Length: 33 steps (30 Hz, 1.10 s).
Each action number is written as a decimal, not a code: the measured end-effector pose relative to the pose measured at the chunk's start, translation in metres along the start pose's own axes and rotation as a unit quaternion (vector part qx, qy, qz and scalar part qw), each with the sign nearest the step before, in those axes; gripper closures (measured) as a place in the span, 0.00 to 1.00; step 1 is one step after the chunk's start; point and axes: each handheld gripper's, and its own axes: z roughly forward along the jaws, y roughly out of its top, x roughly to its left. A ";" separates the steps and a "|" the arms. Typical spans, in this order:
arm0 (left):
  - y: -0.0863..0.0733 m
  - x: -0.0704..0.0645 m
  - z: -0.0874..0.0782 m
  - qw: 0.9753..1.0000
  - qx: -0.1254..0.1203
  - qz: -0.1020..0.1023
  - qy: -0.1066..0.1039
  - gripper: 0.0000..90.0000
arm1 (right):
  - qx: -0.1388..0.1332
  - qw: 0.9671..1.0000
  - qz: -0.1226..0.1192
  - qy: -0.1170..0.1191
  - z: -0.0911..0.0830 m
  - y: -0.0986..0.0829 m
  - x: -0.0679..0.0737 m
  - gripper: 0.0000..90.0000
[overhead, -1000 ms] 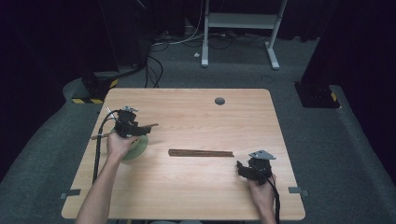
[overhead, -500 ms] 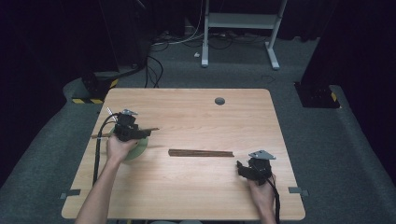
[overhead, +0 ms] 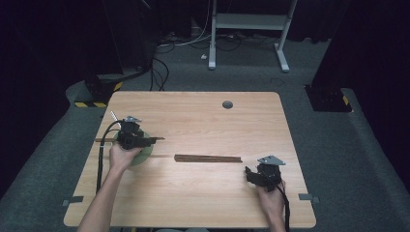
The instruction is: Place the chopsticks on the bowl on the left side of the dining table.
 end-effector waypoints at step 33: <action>0.003 -0.011 -0.020 0.999 -0.048 -0.008 0.021 0.34 | 0.000 1.000 0.000 0.000 0.000 0.000 0.000 0.30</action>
